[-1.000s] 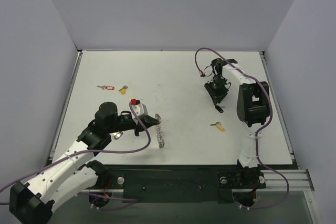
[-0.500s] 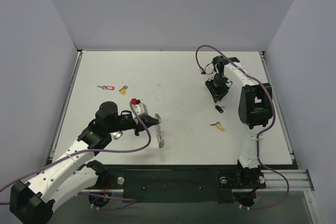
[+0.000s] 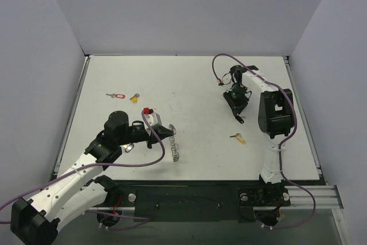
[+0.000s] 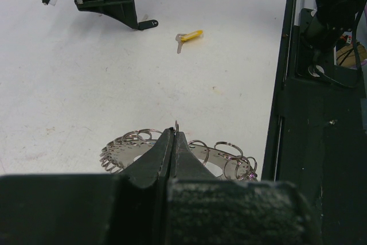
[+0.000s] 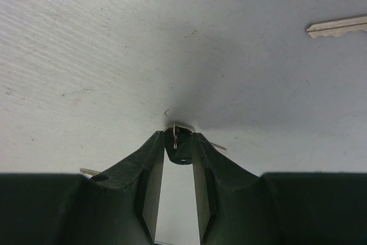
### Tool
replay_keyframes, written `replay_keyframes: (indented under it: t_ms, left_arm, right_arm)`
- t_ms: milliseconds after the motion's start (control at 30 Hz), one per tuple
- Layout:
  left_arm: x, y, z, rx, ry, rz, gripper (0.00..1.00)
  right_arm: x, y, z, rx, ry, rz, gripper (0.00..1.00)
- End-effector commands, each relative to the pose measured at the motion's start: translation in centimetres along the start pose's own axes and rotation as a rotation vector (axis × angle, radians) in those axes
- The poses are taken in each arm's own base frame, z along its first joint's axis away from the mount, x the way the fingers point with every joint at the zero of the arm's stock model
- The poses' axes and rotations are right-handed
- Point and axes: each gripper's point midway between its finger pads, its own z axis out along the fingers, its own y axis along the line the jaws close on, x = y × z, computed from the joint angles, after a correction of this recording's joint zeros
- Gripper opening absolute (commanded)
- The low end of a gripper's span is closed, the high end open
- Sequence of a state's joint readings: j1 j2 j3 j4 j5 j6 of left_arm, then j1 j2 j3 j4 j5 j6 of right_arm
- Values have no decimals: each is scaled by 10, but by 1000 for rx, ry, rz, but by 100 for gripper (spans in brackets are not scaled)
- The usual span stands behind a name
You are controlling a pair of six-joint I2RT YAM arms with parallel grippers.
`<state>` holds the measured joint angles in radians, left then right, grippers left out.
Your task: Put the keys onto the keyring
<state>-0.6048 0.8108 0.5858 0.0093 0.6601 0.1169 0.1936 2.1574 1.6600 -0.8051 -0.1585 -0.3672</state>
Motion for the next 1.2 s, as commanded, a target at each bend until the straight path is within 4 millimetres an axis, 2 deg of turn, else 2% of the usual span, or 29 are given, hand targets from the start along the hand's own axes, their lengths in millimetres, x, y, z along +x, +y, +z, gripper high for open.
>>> replay_keyframes:
  t_ms: [0,567,1167]
  left_arm:
    - [-20,0,-2,11,-57,58,0]
    - [-20,-1,-2,12,-57,58,0]
    - [-20,0,-2,10,-57,59,0]
  right_arm:
    - [11,2,-2,15,52,1,23]
    - [12,2,-2,25,69,-13,12]
    - [12,3,-4,18,78,-18,6]
